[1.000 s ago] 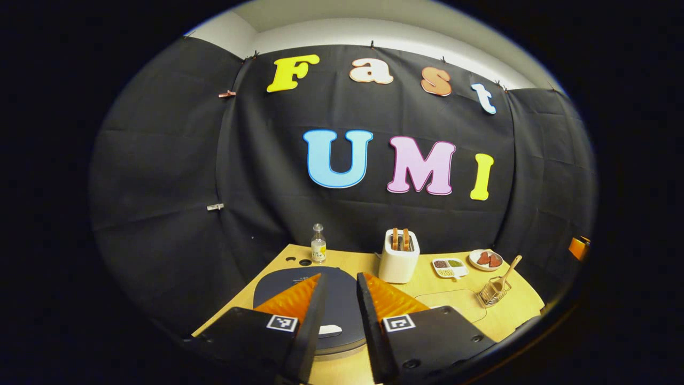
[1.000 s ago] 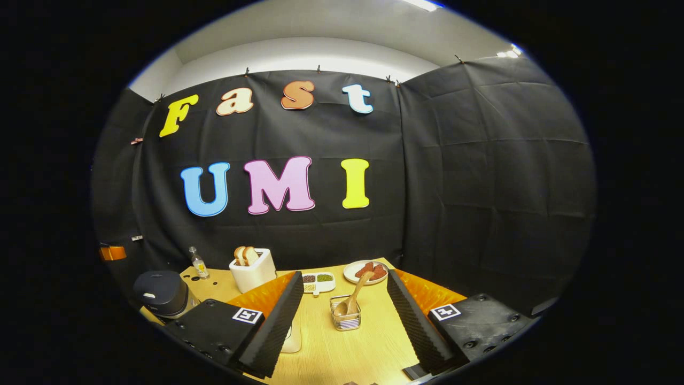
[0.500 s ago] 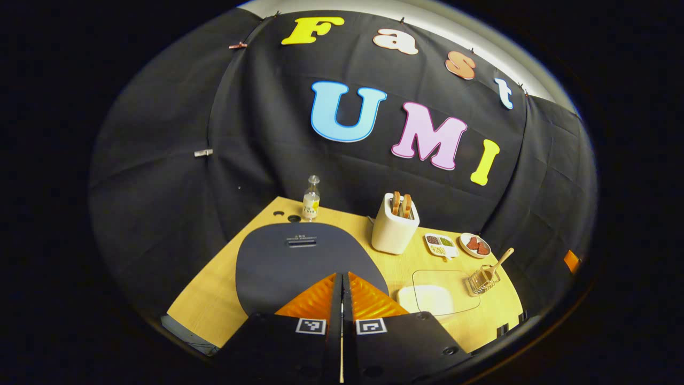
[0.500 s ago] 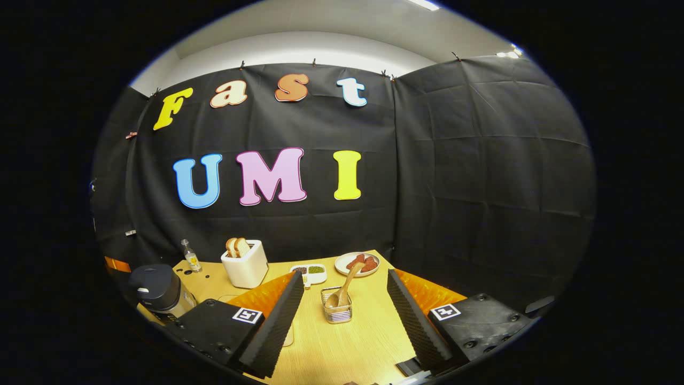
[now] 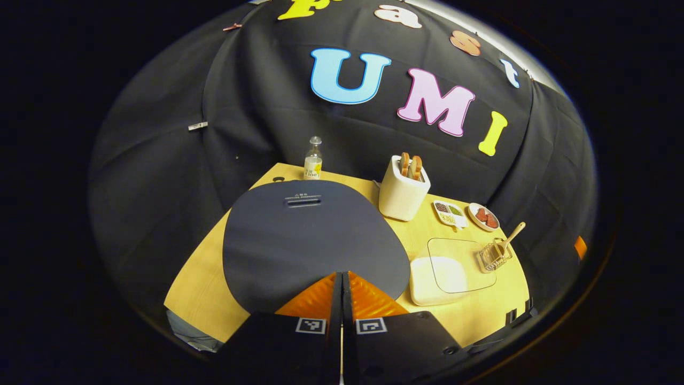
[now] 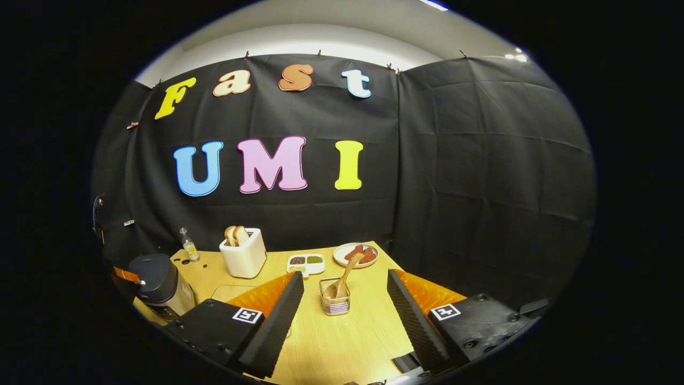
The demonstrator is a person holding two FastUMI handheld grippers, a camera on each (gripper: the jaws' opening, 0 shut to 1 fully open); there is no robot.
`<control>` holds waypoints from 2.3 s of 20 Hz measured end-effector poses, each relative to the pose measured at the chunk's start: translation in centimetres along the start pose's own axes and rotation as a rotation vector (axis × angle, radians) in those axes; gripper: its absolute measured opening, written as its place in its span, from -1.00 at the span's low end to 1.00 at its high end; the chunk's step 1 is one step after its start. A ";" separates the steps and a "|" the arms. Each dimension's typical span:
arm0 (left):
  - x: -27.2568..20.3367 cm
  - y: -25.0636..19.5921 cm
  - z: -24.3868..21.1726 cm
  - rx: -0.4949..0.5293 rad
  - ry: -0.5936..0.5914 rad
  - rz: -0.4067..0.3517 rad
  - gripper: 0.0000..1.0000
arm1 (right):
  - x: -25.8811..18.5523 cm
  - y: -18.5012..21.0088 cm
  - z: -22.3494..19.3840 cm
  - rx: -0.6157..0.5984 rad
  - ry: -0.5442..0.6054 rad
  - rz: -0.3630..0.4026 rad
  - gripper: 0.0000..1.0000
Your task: Close the left gripper, press the button to open the rice cooker; take a wooden spoon from the chopstick holder with the right hand, scoop a spoonful of rice and pour it into the rice cooker, then put the wooden spoon back into the chopstick holder.
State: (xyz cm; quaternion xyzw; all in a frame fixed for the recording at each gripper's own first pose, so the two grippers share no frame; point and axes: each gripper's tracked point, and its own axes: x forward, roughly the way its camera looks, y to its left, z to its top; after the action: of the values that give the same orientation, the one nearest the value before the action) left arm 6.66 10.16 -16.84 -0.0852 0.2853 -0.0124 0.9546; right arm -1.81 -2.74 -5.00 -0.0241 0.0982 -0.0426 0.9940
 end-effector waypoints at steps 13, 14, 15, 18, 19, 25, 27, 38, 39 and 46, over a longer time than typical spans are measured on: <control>-0.7 -0.2 1.1 0.046 -0.037 0.099 -0.88 | 4.9 0.4 -0.9 -0.010 0.059 0.072 0.97; -1.5 -0.4 2.6 0.060 -0.088 0.126 -0.92 | 5.6 0.3 -0.8 -0.007 0.062 0.080 0.97; -2.6 -0.7 4.5 0.080 -0.154 0.155 -0.92 | 6.4 0.3 -0.8 -0.005 0.065 0.088 0.97; -7.2 -1.4 11.3 0.092 -0.374 0.263 -0.88 | 8.9 0.1 -0.4 0.001 0.060 0.119 0.97; -8.4 -1.8 12.6 0.090 -0.426 0.292 -0.88 | 9.7 0.1 -0.3 0.002 0.057 0.128 0.97; -10.0 -6.0 12.8 0.060 -0.497 0.319 -0.65 | 15.9 -0.8 -1.3 0.041 0.083 0.158 0.97; -10.1 -7.0 11.9 0.014 -0.498 0.337 -0.20 | 17.8 -1.3 -2.6 0.056 0.120 0.160 0.97; -10.0 -10.4 6.8 -0.035 -0.421 0.470 0.91 | 27.5 -2.6 -11.6 0.147 0.337 0.167 0.97; -9.8 -10.8 6.0 -0.032 -0.407 0.478 0.91 | 28.4 -2.4 -12.2 0.161 0.352 0.169 0.97; -7.8 -14.2 1.6 -0.015 -0.296 0.484 0.92 | 32.7 -0.8 -16.7 0.268 0.446 0.200 0.73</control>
State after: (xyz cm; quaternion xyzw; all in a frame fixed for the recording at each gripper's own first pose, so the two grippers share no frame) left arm 1.34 -3.03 -8.86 -0.0223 0.1551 0.2306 0.9603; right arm 26.82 -7.10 -27.68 0.1275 0.3100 0.0389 0.9413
